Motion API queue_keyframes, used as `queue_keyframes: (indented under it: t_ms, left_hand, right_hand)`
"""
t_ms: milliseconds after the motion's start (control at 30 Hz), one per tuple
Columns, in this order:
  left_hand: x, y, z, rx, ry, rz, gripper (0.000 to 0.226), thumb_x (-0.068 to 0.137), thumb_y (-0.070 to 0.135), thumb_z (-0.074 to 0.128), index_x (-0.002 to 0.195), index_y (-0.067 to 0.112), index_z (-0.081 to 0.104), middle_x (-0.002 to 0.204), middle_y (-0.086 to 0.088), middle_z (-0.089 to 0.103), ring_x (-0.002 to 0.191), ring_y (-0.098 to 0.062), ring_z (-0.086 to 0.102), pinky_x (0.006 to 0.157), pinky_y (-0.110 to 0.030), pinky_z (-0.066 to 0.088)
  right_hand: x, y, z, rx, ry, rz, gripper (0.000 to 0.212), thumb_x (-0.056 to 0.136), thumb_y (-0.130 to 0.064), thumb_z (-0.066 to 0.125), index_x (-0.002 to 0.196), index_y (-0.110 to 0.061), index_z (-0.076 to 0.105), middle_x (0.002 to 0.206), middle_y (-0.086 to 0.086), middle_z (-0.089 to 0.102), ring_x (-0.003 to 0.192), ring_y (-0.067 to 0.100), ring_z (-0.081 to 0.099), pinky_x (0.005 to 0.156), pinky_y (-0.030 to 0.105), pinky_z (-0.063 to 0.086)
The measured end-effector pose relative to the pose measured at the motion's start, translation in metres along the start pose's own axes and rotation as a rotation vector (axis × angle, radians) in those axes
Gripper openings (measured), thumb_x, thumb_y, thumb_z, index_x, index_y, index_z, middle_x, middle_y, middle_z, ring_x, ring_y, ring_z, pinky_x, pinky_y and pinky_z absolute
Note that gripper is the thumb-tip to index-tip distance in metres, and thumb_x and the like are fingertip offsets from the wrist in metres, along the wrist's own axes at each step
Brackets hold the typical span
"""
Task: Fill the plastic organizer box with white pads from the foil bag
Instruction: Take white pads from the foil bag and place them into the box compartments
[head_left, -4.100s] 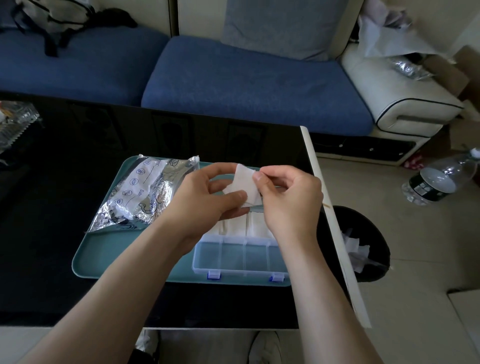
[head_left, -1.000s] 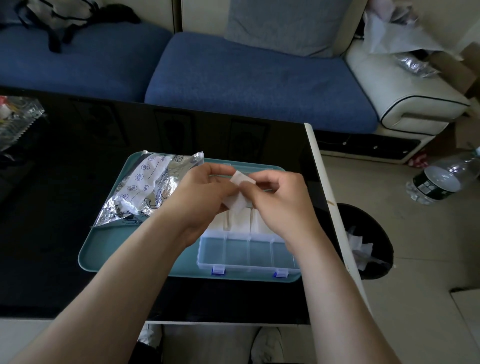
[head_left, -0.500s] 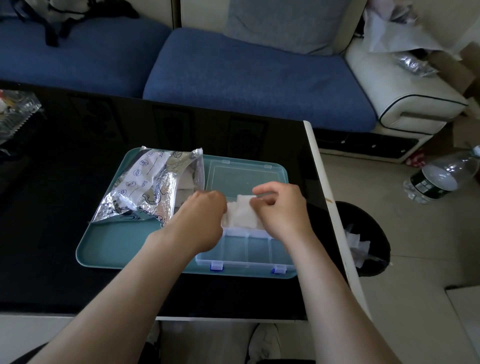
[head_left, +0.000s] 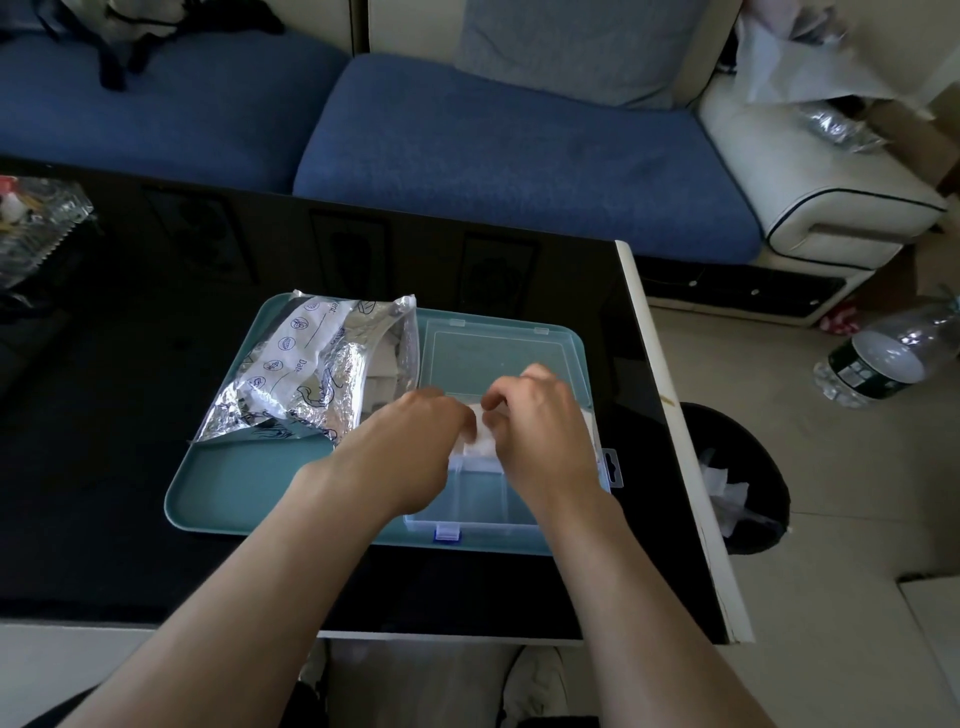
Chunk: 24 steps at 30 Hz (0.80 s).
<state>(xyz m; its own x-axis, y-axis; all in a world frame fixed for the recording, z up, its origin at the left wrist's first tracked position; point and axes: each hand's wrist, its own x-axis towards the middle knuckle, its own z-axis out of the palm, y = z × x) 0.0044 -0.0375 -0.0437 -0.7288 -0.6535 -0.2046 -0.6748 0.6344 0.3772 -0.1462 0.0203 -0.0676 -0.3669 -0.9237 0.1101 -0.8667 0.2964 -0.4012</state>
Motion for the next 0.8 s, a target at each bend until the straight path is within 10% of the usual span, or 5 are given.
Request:
queue_keyframes:
  t_ms: [200,533,667,800]
  left_hand:
    - [0.002,0.000,-0.001,-0.001,0.018,0.023,0.048,0.093,-0.004,0.060,0.129,0.026,0.070,0.127,-0.001,0.056,0.119,-0.022,0.060,0.101,-0.036,0.052]
    - [0.004,-0.013,-0.021,0.080,0.667,-0.147,0.032,0.082,-0.001,0.070,0.107,0.019,0.073,0.126,-0.011,0.048,0.111,-0.035,0.042,0.085,-0.046,0.042]
    - [0.000,-0.029,-0.023,0.041,0.592,-0.254,0.034,0.092,0.019,0.065,0.125,0.014,0.059,0.145,-0.013,0.046,0.129,-0.044,0.042,0.099,-0.057,0.042]
    - [-0.004,-0.042,-0.027,-0.119,0.614,-0.230,0.045,0.089,0.004,0.058,0.128,0.014,0.040,0.121,-0.018,0.054,0.100,-0.046,0.057,0.074,-0.051,0.047]
  right_hand:
    - [-0.003,-0.012,-0.012,-0.090,-0.207,-0.103,0.024,0.088,0.002,0.062,0.094,-0.016,0.077,0.095,0.002,0.060,0.091,0.025,0.062,0.074,0.038,0.053]
    - [-0.002,-0.017,-0.010,-0.126,-0.278,0.016,0.025,0.090,0.004,0.052,0.071,-0.012,0.056,0.072,0.003,0.050,0.073,0.034,0.055,0.058,0.031,0.039]
    - [0.002,-0.028,-0.010,0.032,-0.051,0.034,0.029,0.094,0.002,0.056,0.106,-0.010,0.079,0.102,0.008,0.076,0.093,0.027,0.073,0.080,0.041,0.063]
    - [0.006,-0.047,-0.009,0.194,0.040,-0.018,0.034,0.097,0.001,0.057,0.121,-0.012,0.077,0.113,0.005,0.077,0.102,0.020,0.072,0.090,0.036,0.061]
